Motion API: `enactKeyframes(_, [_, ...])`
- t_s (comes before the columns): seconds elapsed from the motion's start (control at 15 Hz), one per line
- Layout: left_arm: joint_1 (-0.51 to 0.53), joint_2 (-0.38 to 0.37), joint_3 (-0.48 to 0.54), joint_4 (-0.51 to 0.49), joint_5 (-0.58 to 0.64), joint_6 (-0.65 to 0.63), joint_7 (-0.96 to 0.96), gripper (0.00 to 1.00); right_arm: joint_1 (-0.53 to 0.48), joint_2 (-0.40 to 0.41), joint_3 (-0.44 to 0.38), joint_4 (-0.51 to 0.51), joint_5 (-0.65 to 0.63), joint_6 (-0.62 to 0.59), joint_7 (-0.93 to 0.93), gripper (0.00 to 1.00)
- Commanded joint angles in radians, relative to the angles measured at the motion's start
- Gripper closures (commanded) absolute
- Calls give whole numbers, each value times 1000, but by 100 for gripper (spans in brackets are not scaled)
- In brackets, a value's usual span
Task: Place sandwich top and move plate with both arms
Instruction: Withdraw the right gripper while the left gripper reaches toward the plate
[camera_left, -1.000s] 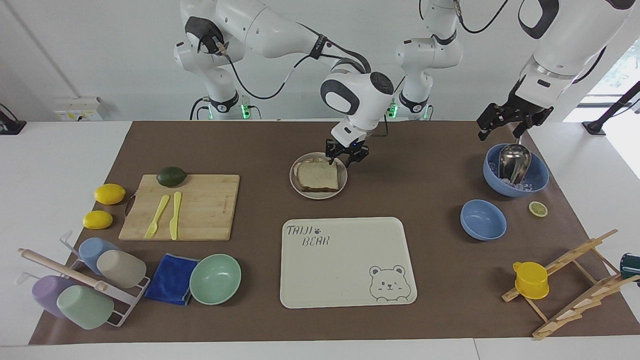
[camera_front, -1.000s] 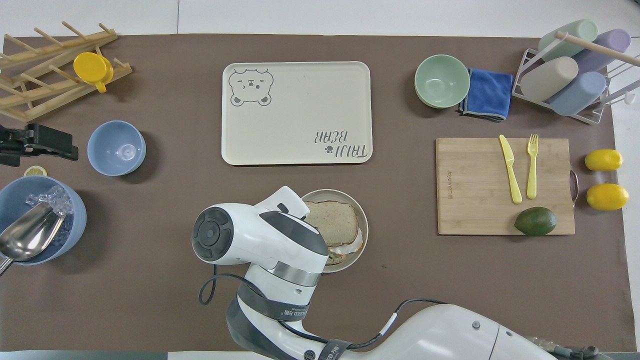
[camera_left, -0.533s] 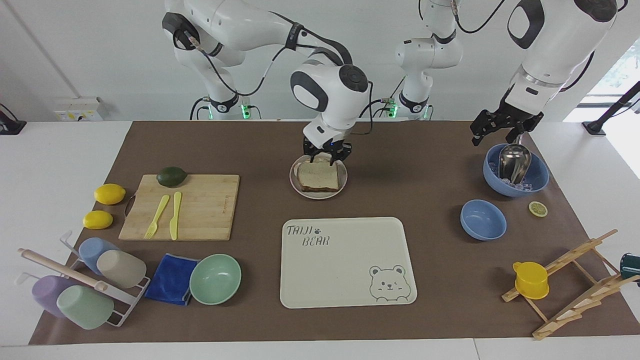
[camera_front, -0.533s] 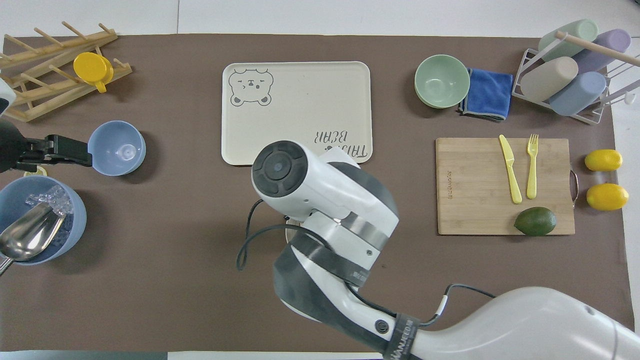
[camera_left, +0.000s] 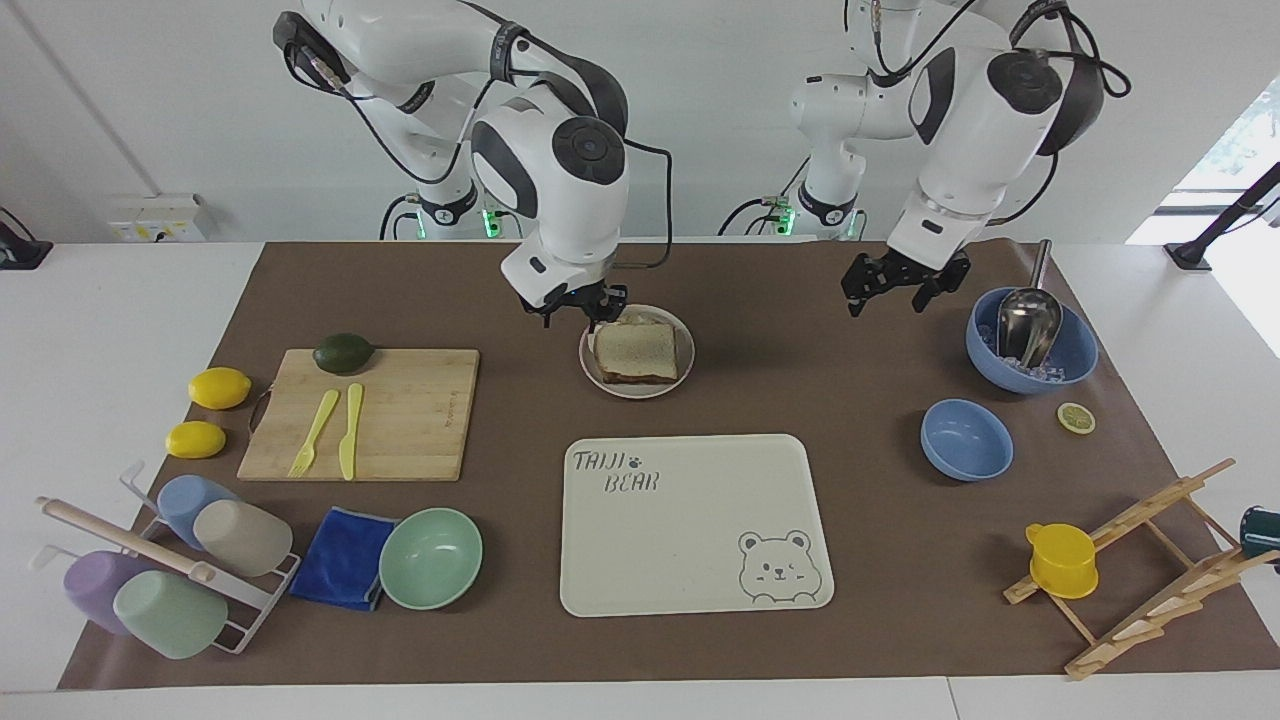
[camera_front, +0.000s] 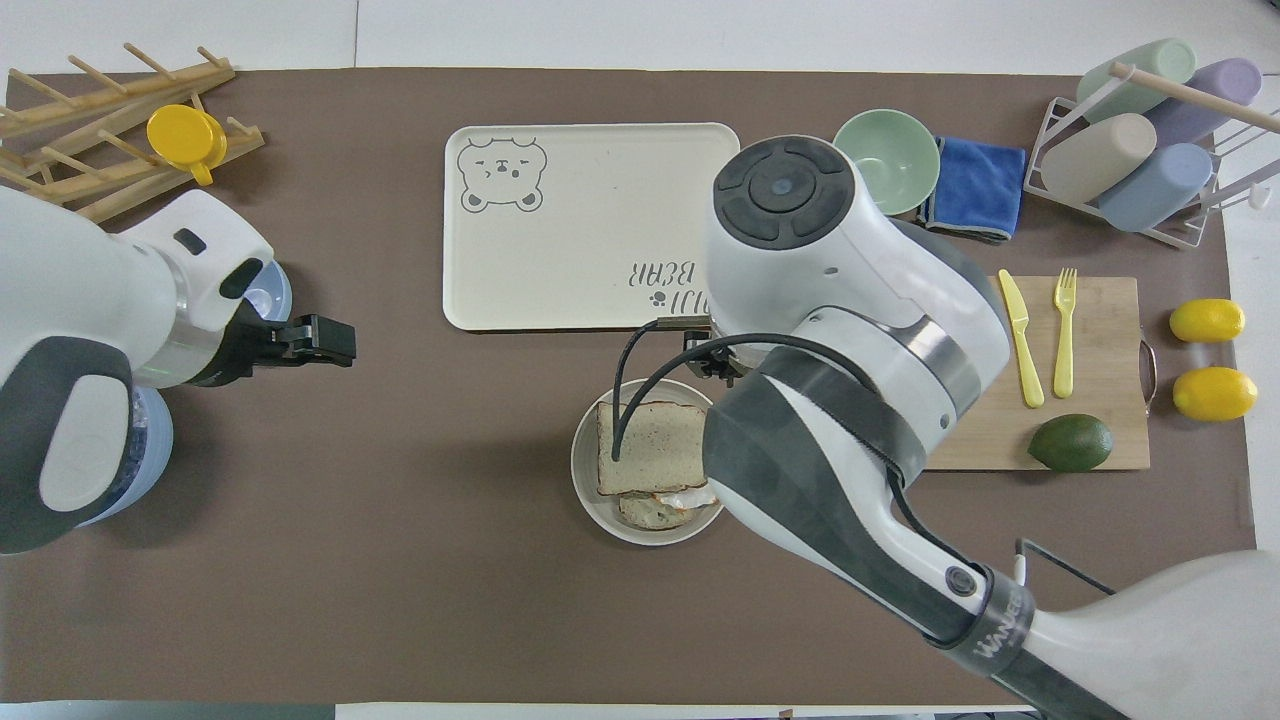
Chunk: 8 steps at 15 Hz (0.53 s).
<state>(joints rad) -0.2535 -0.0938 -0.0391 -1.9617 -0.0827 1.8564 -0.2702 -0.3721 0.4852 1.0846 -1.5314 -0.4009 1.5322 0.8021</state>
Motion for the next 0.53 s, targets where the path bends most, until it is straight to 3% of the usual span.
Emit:
enactKeyframes(0.0, [-62,-43,15,-107,-37,78,-12,0,-105,-26,2,-6,91,-15,-176,33])
enactKeyframes(0.2, [-114,-37,15,-128,-40,116,-81,0,-87,-112,-183,-1,170,-55,-324,24])
enactKeyframes(0.33, [-135,-29,13,-137,-40,135,-86,0,28,-189,-411,-1,294,-52,-435,18])
enactKeyframes(0.47, [-173,-26,15,-170,-42,182,-92,0,96,-238,-565,-1,384,-46,-529,7])
